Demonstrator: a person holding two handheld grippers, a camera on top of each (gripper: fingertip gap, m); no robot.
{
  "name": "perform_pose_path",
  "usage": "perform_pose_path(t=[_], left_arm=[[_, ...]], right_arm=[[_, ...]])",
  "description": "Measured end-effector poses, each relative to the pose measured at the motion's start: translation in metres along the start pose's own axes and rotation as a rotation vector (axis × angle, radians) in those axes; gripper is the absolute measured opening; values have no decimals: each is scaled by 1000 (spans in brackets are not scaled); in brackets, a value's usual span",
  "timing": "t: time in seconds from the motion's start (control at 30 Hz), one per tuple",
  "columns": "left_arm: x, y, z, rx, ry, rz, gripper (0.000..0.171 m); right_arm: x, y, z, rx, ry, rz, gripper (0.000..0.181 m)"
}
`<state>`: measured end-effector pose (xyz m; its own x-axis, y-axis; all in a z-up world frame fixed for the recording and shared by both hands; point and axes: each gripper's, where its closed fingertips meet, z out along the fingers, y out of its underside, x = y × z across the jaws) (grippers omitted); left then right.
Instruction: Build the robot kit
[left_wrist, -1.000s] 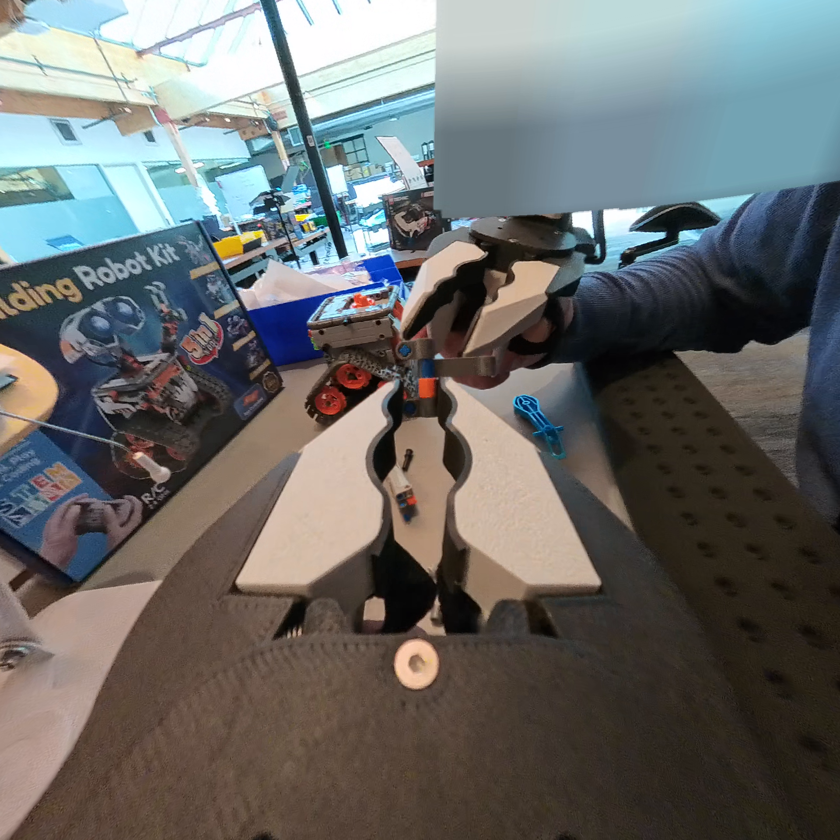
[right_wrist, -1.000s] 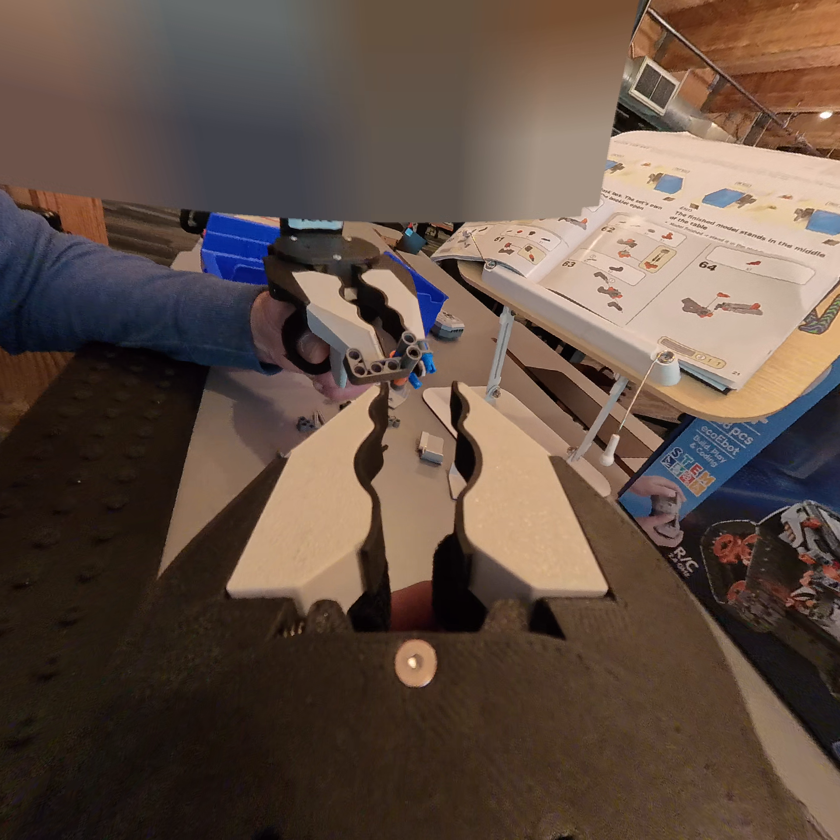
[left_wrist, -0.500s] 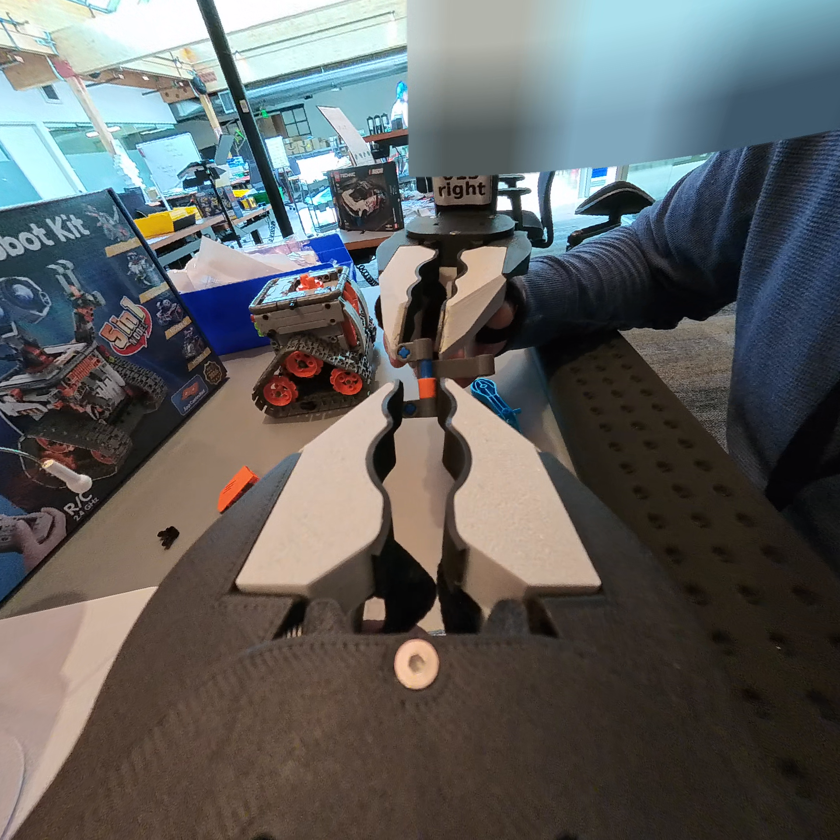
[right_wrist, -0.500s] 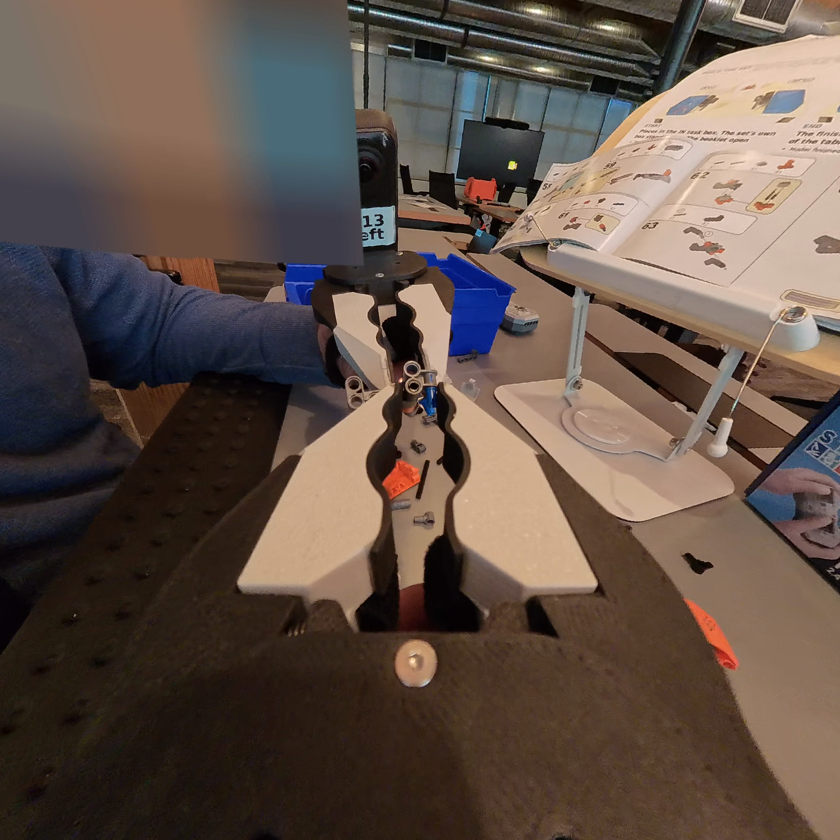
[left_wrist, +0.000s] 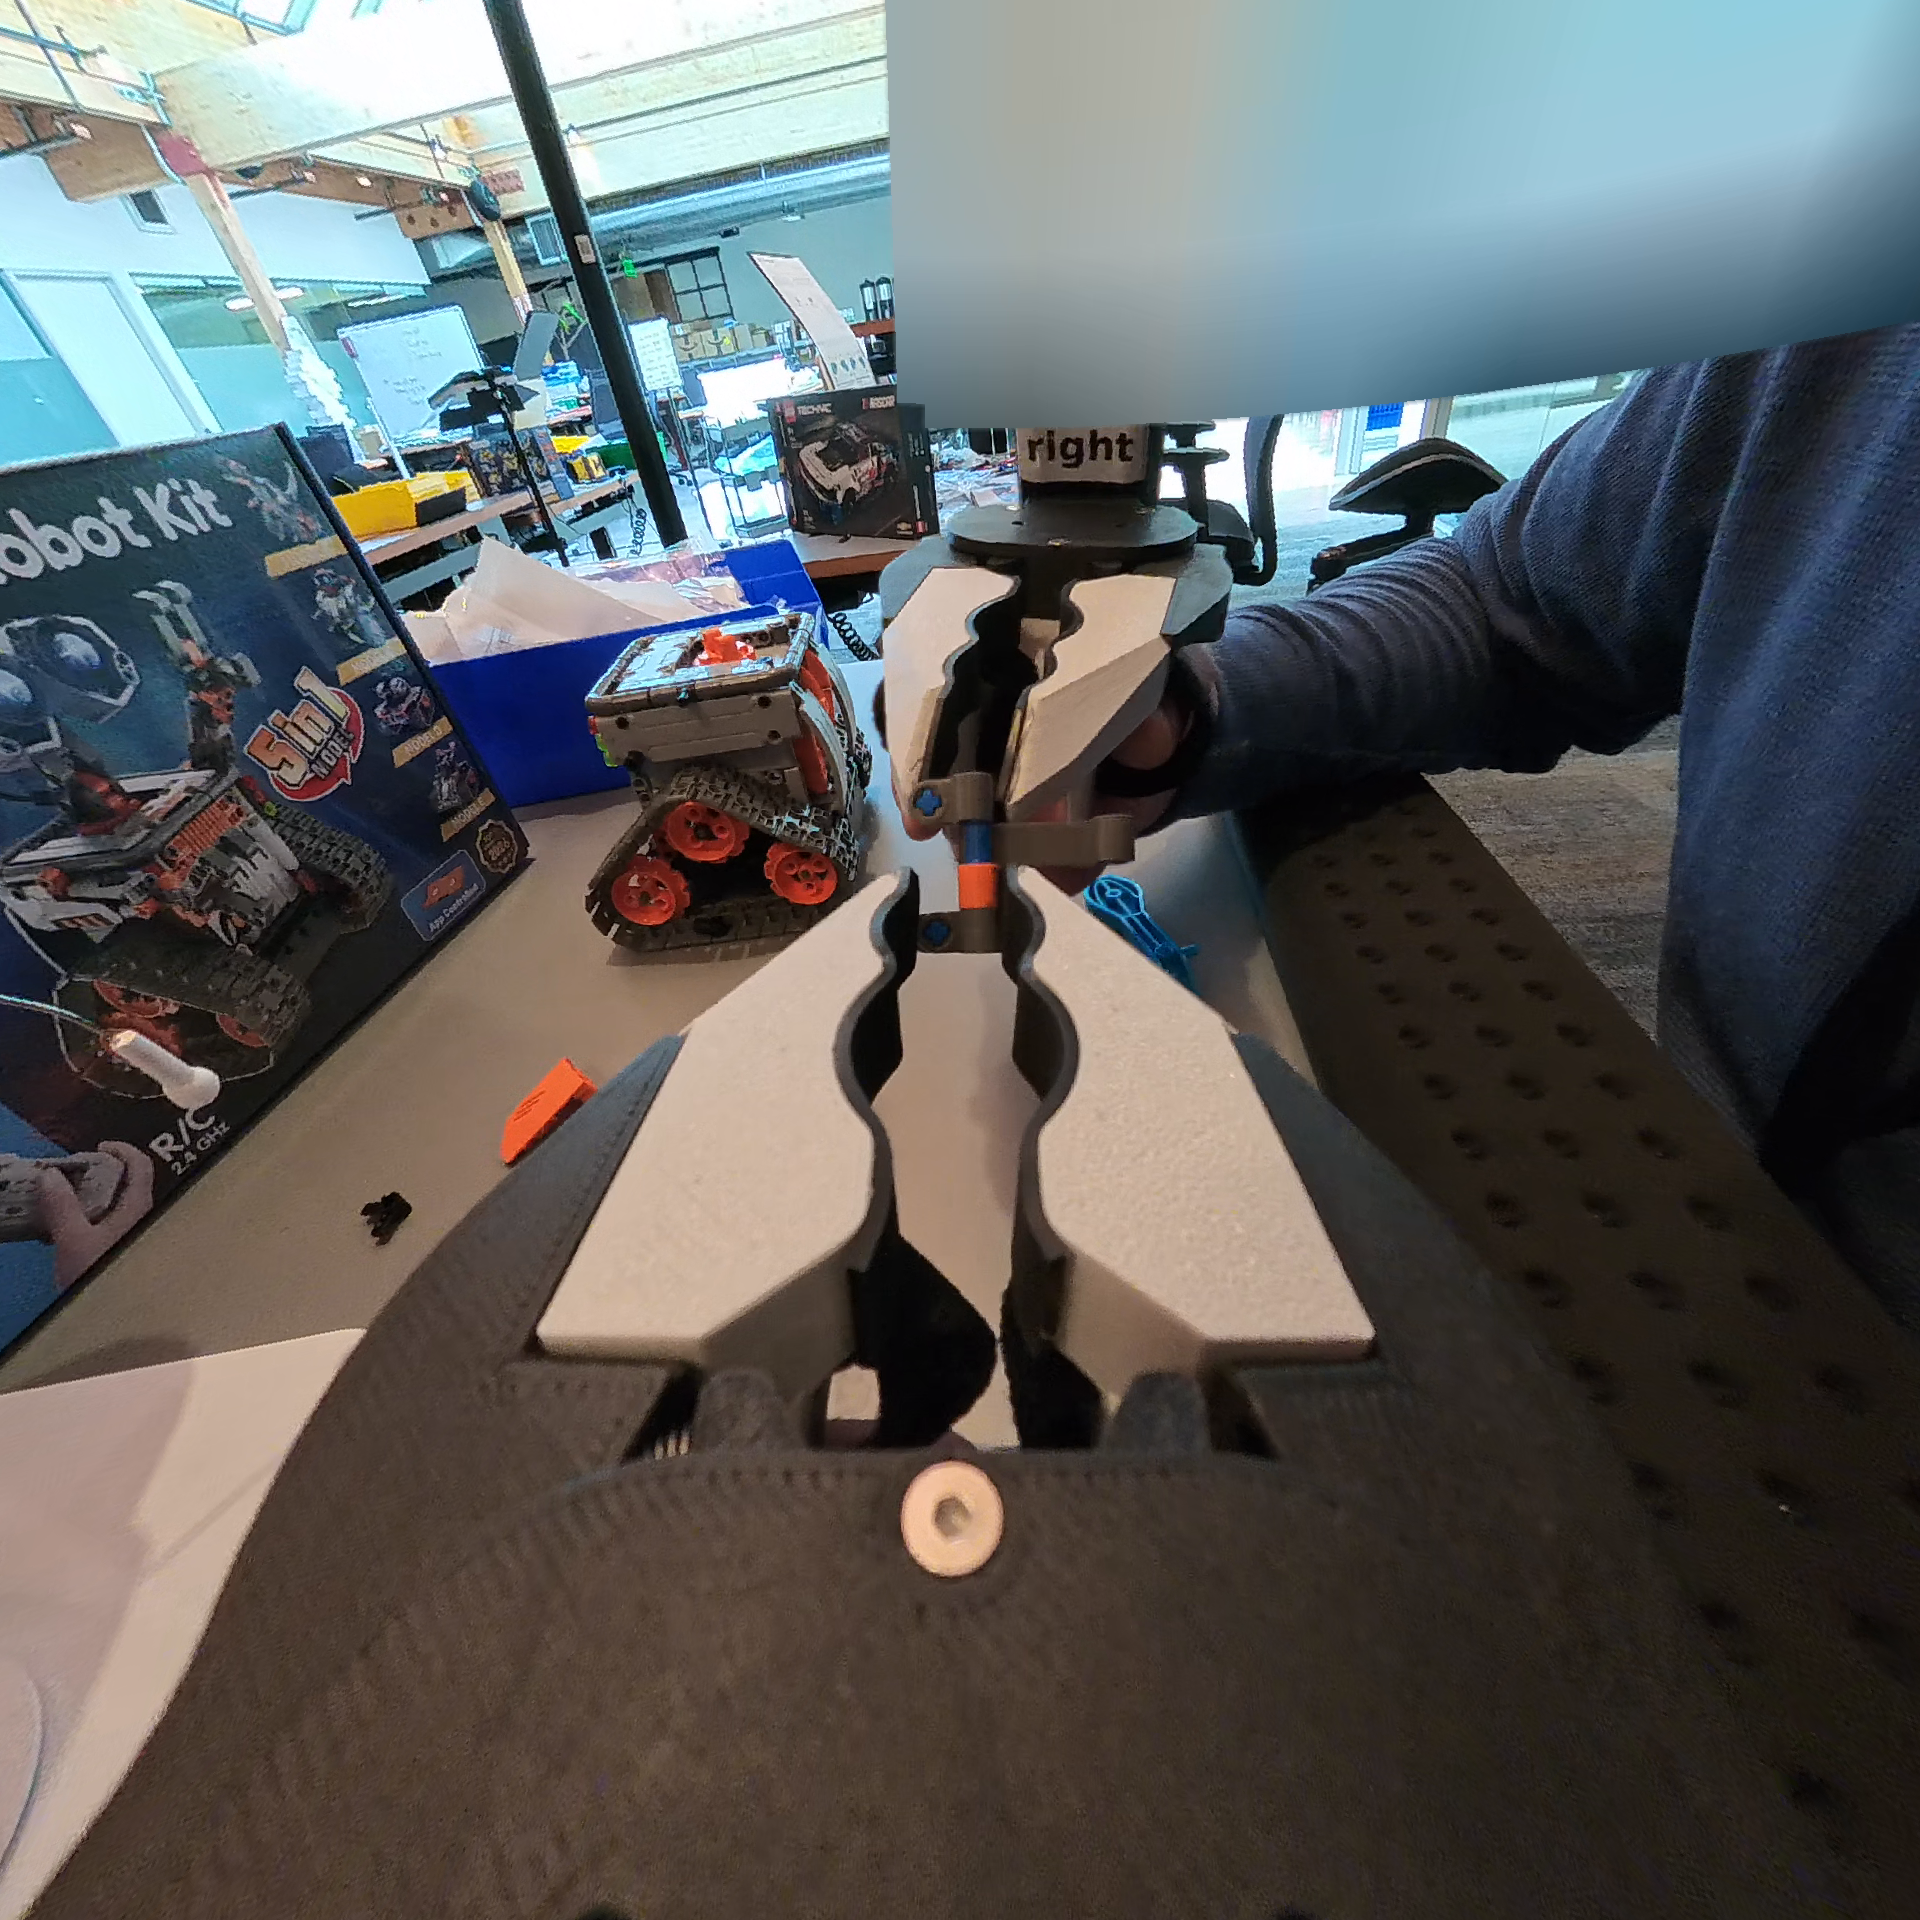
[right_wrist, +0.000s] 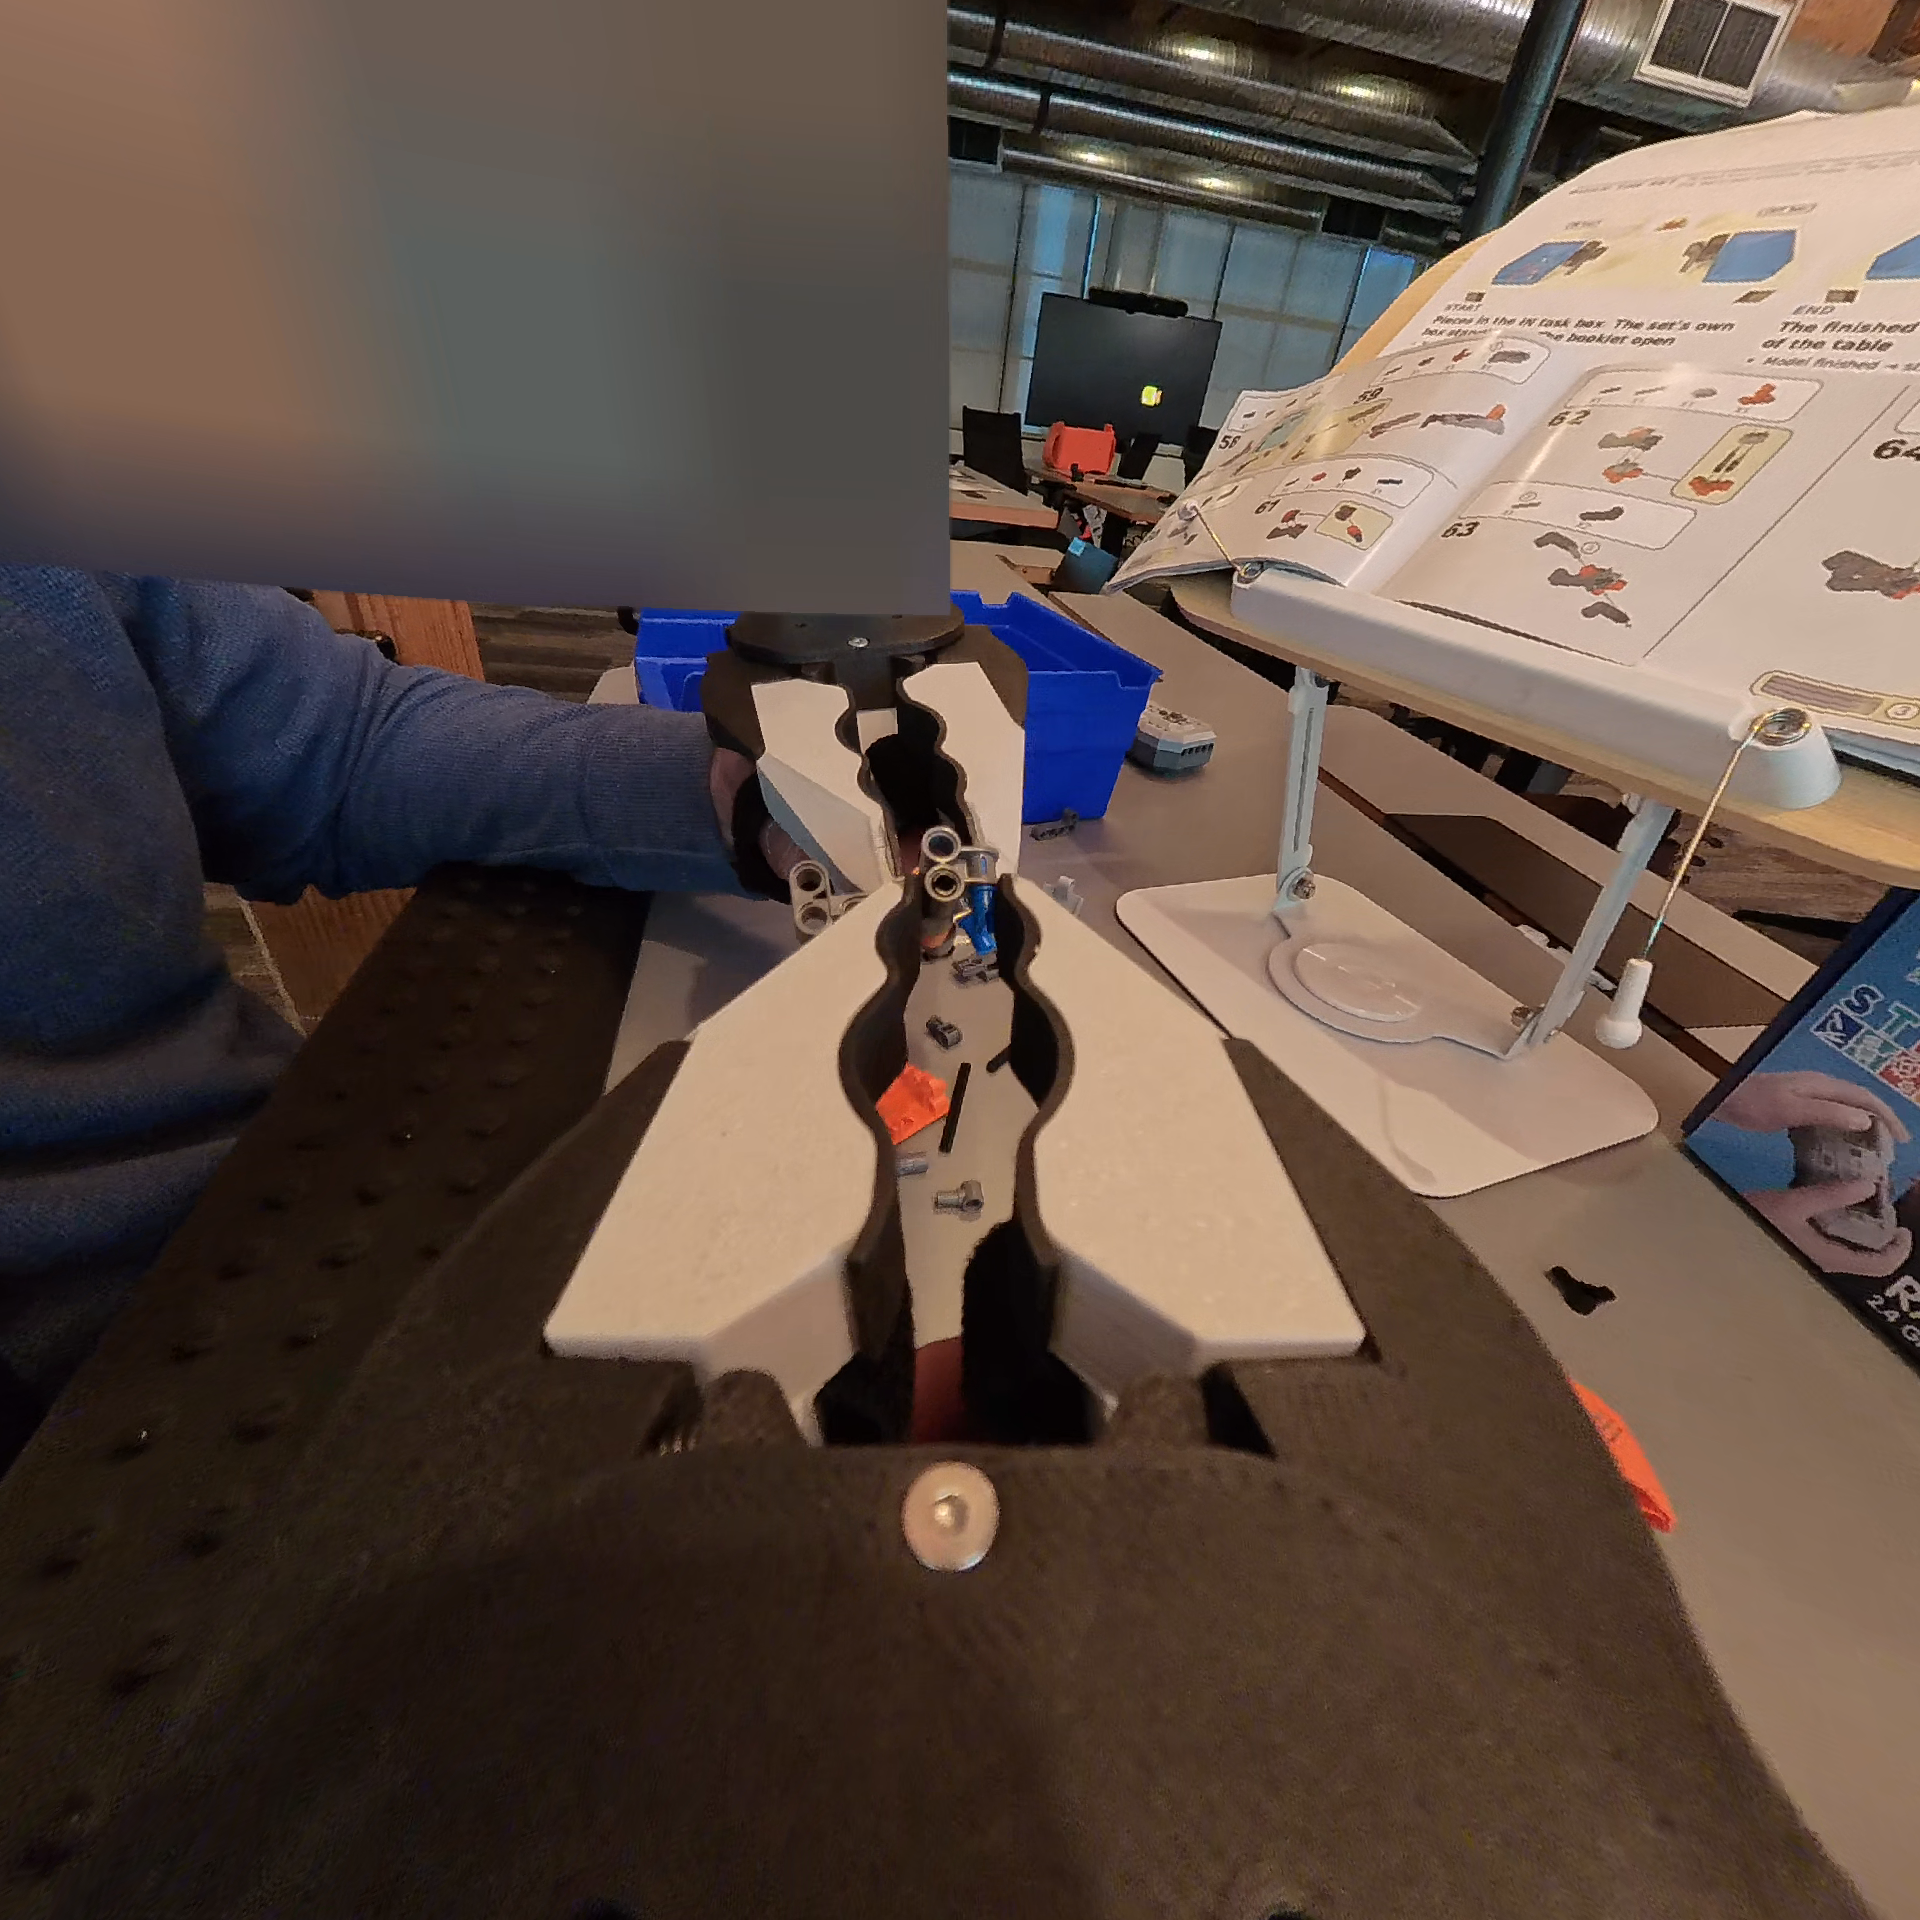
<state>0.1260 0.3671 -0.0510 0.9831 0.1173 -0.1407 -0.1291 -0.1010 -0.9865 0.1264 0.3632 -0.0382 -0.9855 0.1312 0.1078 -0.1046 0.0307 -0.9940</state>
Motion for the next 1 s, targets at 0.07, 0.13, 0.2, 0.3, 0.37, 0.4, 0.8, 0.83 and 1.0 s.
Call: perform_pose_path(t=[0.07,0.13,0.2,0.3,0.37,0.4,0.8,0.83,1.0], left_arm=[[-1,-1,0,5,-6,1,13],[-2,-1,0,5,-18,4,14],[-4,-2,0,9,-31,8,14],[-6,-3,0,0,-74,63,15],[-8,-3,1,-9,-105,95,15],[-9,-4,1,-10,-116,106,16],[-30,-8,-3,-92,-404,470,28],[-33,-11,-4,-107,-466,548,29],[-35,-15,3,-194,-631,818,30]], right_arm=[[0,-2,0,5,12,-7,11],[1,-2,0,4,27,-24,11],[3,-3,0,9,36,-26,11],[4,-3,0,16,49,-29,11],[6,-4,-1,24,57,-29,11],[7,-5,-1,29,61,-24,11],[29,-18,-9,144,115,174,11],[31,-18,-10,148,124,185,11],[37,-16,-7,167,133,284,11]])
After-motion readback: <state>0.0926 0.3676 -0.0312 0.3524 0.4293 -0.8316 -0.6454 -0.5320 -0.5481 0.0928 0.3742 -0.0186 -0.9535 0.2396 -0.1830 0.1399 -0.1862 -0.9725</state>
